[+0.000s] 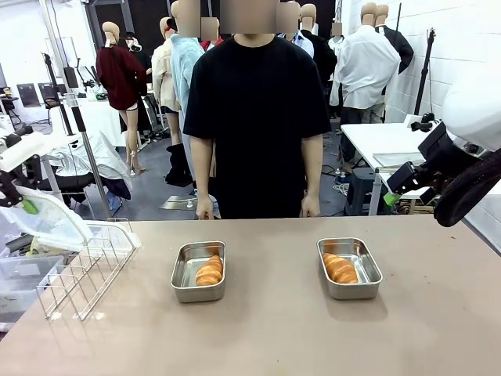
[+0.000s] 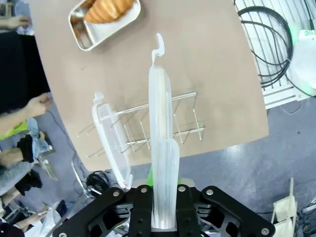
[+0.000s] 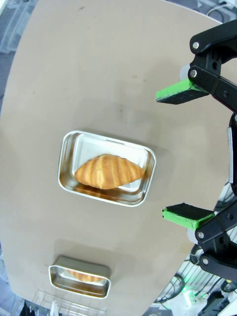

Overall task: Place the bread in airtight containers.
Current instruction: Pick up one Airtight Container lid and hand it to the human.

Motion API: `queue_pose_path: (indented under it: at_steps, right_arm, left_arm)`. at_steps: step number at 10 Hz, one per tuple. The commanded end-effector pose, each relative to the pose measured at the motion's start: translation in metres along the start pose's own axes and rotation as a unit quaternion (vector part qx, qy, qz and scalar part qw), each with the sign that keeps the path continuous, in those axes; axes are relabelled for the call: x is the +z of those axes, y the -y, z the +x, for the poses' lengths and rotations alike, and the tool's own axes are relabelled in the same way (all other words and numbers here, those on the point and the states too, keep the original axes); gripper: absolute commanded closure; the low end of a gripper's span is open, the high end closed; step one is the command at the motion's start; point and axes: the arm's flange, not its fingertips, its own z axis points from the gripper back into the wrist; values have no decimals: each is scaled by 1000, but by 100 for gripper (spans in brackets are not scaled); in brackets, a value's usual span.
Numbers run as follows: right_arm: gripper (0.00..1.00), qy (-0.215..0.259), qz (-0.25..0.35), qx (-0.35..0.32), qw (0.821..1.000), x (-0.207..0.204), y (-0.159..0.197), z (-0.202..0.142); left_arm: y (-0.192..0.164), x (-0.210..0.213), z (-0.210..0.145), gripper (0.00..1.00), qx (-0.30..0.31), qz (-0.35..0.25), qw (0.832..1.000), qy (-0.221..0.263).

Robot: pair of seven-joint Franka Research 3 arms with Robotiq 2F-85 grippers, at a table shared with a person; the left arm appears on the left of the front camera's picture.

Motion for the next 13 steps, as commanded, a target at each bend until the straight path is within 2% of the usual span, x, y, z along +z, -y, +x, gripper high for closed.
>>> queue_pose_path:
  at_steps: [1,3,4,5,6,8,10,11,13]
  right_arm:
    - [0,-1,0,0,1000,-1,0,1]
    - [0,-1,0,0,1000,-1,0,1]
    - [0,-1,0,0,1000,-1,0,1]
    - [0,-1,0,0,1000,-1,0,1]
    - [0,-1,0,0,1000,-1,0,1]
    - [0,-1,0,0,1000,-1,0,1]
    - [0,-1,0,0,1000,-1,0,1]
    - [0,-1,0,0,1000,-1,0,1]
    - [0,-1,0,0,1000,-1,0,1]
  left_arm:
    - [-4,9,18,100,-66,60,996,32]
    - [-24,21,52,100,-141,128,980,51]
    - [-46,20,61,100,-164,173,969,65]
    - [-71,20,74,100,-169,209,960,75]
    - [-94,22,91,100,-176,245,951,65]
    - [-145,14,136,100,-213,272,937,43]
    - [-180,10,172,100,-228,308,923,37]
    - [-196,9,185,100,-232,300,924,43]
    - [-208,1,204,100,-235,289,927,40]
